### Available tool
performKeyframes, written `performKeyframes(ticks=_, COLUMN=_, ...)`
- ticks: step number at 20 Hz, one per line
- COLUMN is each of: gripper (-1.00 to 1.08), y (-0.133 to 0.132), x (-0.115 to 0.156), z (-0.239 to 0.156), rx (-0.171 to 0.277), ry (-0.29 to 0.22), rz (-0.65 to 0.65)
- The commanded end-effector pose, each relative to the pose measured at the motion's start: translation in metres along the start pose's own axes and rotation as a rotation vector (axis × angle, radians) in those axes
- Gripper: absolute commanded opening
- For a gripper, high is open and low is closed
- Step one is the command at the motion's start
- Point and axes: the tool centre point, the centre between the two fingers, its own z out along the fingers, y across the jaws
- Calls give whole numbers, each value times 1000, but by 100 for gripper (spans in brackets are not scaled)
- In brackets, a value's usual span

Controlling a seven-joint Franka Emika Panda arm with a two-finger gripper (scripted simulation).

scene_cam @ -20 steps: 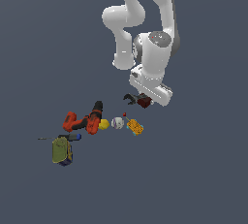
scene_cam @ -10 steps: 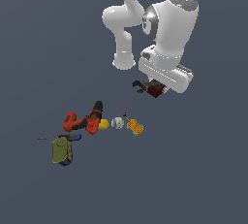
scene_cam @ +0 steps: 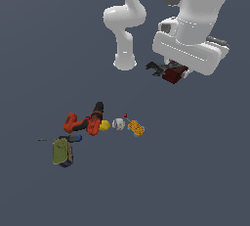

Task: Pick up a designated object from a clutter of objects.

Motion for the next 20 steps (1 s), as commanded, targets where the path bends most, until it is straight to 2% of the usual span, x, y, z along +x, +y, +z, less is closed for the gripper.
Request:
performKeyframes(ticks=1, gripper=-100, y=-8, x=-3, z=-24, rx=1, ry=0, rz=0)
performKeyframes(ticks=10, gripper=-100, y=-30, x=-11, z=-78, rx=1, ry=0, rz=0)
performKeyframes(ticks=20, gripper=-100, y=-38, x=-12, z=-96, rx=2, ry=-1, rz=1)
